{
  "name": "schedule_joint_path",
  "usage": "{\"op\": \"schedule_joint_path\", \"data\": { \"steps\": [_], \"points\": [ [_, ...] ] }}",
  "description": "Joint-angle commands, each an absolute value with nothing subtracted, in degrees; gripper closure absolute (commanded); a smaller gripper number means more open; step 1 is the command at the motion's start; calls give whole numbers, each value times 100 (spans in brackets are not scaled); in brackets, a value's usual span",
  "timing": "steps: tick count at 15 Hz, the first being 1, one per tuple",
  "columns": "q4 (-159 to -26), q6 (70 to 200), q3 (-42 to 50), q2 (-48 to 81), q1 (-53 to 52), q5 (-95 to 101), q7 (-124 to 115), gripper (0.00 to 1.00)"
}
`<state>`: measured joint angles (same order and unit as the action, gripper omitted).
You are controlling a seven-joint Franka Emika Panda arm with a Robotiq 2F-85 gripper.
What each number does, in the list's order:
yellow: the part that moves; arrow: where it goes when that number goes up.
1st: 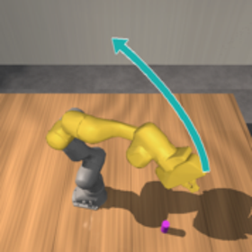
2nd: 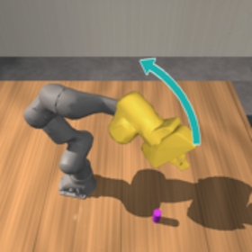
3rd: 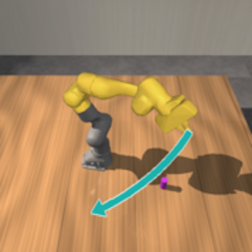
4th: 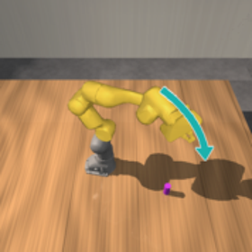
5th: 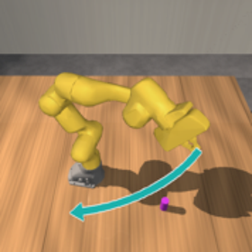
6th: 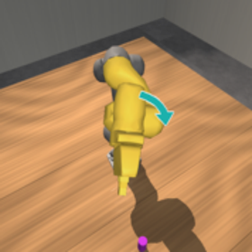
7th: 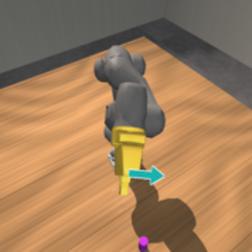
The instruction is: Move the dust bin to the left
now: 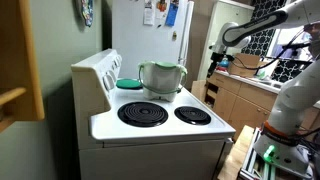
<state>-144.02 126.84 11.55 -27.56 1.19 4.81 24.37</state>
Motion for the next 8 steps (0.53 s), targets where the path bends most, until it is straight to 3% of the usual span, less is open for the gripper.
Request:
{"op": "schedule_joint_path", "data": {
  "steps": [1,8],
  "points": [
    [-14393,12670,1118,-2751,157,459,2452,0],
    [-14503,11889,210,-3076,3,437,1118,0]
  ]
}}
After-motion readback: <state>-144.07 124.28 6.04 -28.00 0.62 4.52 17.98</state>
